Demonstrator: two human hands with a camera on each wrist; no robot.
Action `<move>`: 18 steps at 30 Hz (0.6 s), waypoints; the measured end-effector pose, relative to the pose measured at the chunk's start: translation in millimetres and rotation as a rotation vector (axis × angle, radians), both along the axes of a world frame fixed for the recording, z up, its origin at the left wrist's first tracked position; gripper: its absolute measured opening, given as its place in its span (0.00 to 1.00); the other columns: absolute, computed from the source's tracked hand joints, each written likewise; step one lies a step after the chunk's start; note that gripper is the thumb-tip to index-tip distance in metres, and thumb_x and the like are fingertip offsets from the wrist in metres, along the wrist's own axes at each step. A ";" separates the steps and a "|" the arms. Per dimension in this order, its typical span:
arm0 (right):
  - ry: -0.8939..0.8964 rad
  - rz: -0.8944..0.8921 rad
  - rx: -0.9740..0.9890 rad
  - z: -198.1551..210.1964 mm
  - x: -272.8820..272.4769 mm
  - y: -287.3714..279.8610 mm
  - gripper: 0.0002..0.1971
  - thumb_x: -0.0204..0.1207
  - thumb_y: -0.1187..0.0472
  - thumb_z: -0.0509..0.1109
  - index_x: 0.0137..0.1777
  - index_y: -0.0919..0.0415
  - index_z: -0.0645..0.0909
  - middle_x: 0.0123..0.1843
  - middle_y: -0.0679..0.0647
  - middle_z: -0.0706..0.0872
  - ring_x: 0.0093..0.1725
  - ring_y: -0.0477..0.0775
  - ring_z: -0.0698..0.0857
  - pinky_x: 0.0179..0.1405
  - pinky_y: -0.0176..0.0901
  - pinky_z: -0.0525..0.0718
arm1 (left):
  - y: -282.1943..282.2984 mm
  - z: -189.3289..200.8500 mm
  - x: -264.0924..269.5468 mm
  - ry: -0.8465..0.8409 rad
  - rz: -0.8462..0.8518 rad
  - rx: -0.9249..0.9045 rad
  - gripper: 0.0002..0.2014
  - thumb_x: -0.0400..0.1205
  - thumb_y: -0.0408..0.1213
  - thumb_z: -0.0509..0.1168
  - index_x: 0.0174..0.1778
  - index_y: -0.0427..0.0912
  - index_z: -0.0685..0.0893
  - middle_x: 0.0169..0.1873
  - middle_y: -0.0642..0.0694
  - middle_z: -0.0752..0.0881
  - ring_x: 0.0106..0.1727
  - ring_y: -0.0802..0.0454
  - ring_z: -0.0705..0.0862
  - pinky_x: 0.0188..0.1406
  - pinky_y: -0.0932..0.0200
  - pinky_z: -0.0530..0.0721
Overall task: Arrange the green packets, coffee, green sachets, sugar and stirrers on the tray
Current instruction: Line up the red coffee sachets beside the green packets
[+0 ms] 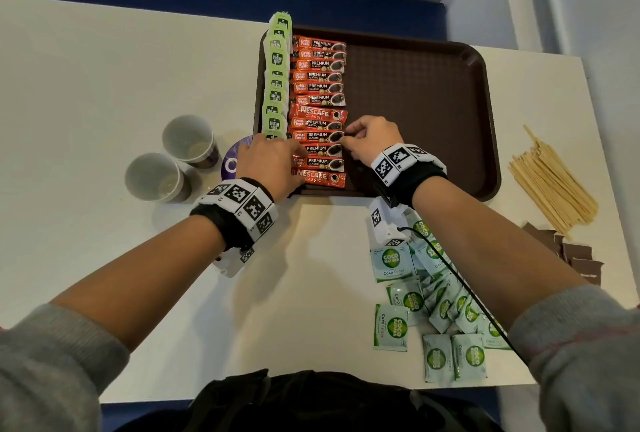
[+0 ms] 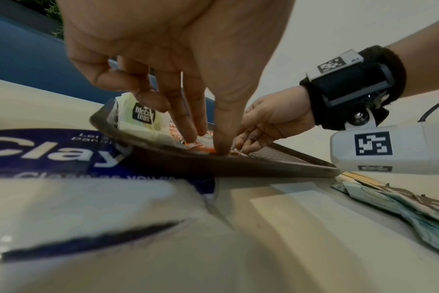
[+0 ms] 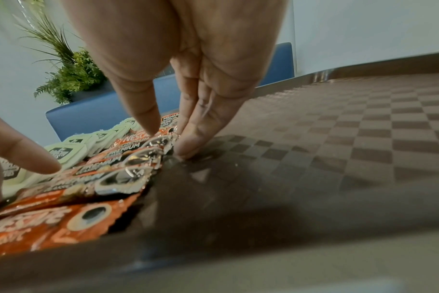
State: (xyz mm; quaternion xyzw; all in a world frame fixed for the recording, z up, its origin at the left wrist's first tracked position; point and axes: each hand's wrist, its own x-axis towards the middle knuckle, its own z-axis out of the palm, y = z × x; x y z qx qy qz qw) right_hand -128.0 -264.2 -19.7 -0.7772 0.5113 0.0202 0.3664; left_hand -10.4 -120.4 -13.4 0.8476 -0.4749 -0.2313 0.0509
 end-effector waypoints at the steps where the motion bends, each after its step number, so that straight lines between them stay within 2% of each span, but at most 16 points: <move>1: 0.000 -0.006 -0.005 1.3 0.4 -0.9 0.11 0.74 0.54 0.72 0.55 0.56 0.84 0.46 0.53 0.90 0.50 0.51 0.88 0.57 0.45 0.85 | 0.1 0.2 0.4 0.009 0.005 -0.004 0.22 0.76 0.50 0.72 0.65 0.54 0.80 0.58 0.49 0.86 0.66 0.43 0.74 0.66 0.42 0.74; 4: -0.003 -0.012 -0.007 6.4 4.2 -3.0 0.18 0.76 0.54 0.70 0.64 0.58 0.80 0.48 0.55 0.90 0.53 0.52 0.87 0.60 0.45 0.83 | -0.1 1.6 1.2 0.020 0.013 -0.018 0.22 0.76 0.50 0.72 0.65 0.53 0.80 0.58 0.48 0.86 0.66 0.43 0.75 0.66 0.42 0.74; 7: -0.001 0.010 0.012 9.8 9.5 -3.8 0.20 0.78 0.53 0.69 0.68 0.58 0.78 0.51 0.55 0.90 0.55 0.52 0.87 0.59 0.43 0.82 | -0.8 2.3 1.9 0.022 0.021 -0.024 0.22 0.76 0.50 0.72 0.66 0.53 0.79 0.57 0.48 0.86 0.66 0.43 0.75 0.66 0.42 0.75; 15: 0.009 0.036 0.004 13.1 8.8 -3.3 0.21 0.78 0.52 0.68 0.69 0.57 0.77 0.55 0.51 0.87 0.57 0.49 0.84 0.53 0.35 0.76 | -0.5 4.8 2.2 0.039 0.047 -0.026 0.23 0.76 0.50 0.72 0.67 0.53 0.79 0.58 0.48 0.85 0.66 0.44 0.75 0.65 0.45 0.75; 18: -0.009 0.059 -0.002 17.2 0.6 -2.6 0.17 0.76 0.53 0.70 0.64 0.55 0.80 0.52 0.50 0.86 0.51 0.46 0.82 0.48 0.34 0.75 | 0.3 6.9 1.1 0.055 0.062 -0.044 0.24 0.75 0.51 0.72 0.66 0.53 0.79 0.58 0.48 0.86 0.65 0.44 0.76 0.64 0.45 0.76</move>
